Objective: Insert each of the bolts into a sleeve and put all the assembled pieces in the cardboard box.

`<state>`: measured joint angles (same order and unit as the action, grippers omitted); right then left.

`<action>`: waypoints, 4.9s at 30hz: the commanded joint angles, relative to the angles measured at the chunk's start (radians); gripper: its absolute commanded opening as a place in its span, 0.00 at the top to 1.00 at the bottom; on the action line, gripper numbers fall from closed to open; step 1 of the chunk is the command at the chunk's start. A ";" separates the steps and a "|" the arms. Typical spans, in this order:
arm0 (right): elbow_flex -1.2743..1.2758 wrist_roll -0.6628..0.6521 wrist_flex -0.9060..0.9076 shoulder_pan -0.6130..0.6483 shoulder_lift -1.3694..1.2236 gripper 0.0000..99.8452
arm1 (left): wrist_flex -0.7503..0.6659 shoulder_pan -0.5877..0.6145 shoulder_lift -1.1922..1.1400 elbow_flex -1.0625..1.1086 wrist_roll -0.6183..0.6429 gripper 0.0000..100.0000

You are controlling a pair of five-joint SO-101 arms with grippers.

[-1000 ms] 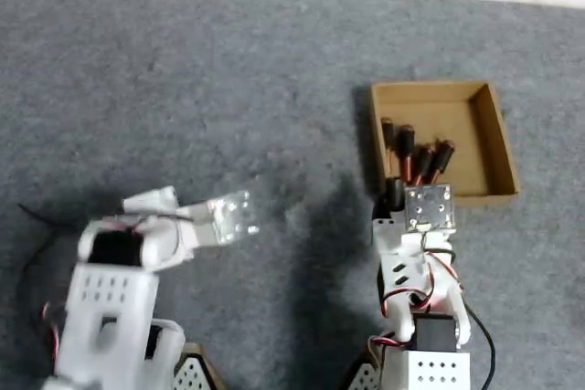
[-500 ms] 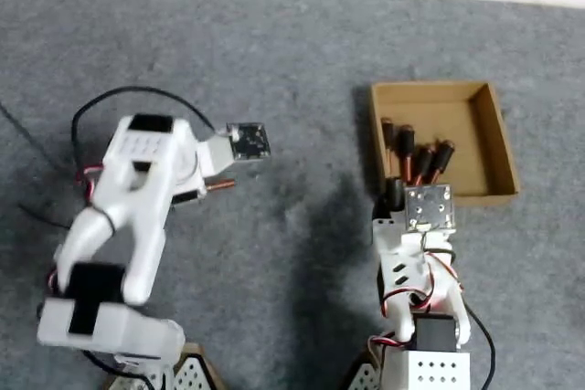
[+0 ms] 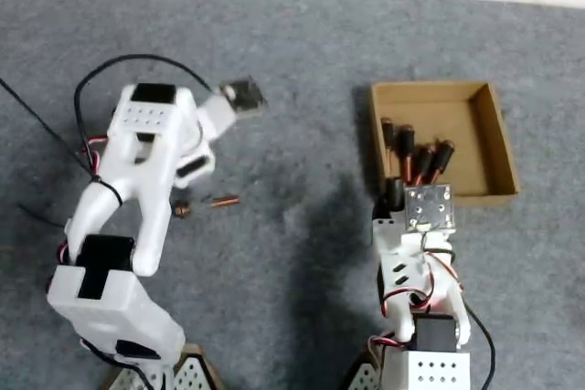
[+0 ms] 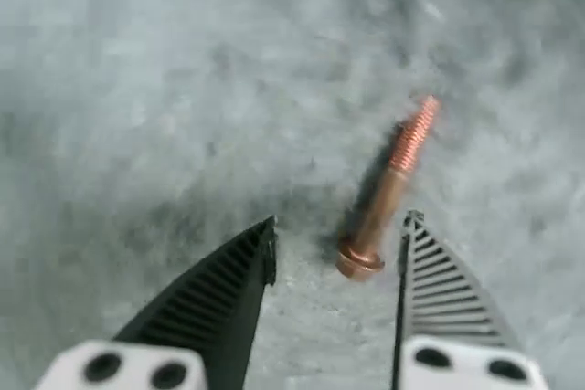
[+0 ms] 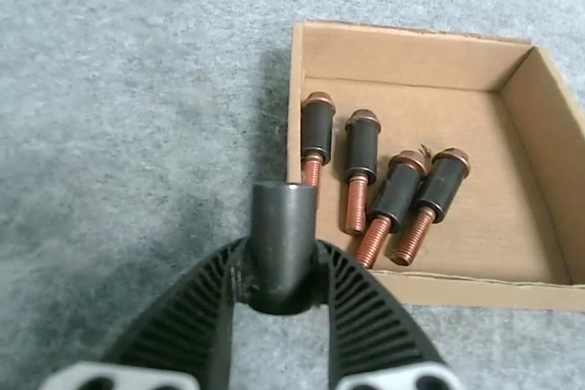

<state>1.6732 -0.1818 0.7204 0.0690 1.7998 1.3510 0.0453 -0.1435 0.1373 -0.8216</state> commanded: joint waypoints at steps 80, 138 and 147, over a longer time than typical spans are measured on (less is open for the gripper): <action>0.084 -0.051 -0.002 0.065 0.012 0.99 | -0.436 -0.196 0.541 0.499 1.817 1.00; 0.108 -0.304 -0.143 0.573 0.010 0.99 | -0.887 -0.568 1.963 1.543 1.545 1.00; 0.108 -0.302 -0.159 0.533 0.010 0.99 | -0.845 -0.598 1.963 1.544 1.545 1.00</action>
<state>1.6732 -0.4841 0.6160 0.6214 1.7983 0.4872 -0.5224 1.8144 1.6717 0.7265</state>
